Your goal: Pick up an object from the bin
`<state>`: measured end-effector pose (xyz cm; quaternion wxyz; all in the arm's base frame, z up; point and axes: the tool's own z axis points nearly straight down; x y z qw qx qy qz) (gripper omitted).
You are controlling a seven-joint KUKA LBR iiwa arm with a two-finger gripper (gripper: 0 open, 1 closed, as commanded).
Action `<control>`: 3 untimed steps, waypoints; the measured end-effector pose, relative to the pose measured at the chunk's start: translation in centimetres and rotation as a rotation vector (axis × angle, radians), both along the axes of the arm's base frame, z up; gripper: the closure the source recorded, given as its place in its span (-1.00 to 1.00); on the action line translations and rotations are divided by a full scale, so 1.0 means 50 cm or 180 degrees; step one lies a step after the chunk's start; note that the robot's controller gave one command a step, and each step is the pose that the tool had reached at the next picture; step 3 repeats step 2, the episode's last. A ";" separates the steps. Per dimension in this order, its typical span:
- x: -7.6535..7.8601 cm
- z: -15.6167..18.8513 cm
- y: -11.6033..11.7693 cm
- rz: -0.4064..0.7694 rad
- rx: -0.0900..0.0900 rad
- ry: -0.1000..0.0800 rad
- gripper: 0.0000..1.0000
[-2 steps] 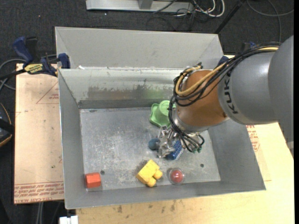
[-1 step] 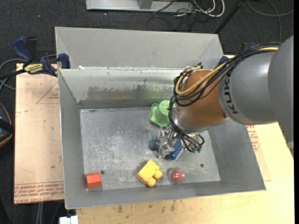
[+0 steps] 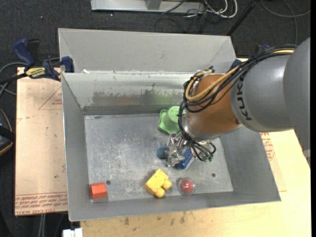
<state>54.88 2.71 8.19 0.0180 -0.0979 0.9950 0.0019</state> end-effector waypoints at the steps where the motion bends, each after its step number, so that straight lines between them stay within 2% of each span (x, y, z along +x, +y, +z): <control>1: 0.000 0.000 0.000 0.0000 0.0000 0.0000 1.00; 3: 0.000 0.000 0.000 0.0000 0.0000 0.0000 1.00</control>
Offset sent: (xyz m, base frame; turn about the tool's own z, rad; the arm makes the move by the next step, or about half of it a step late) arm 0.0000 0.0000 0.0000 0.0000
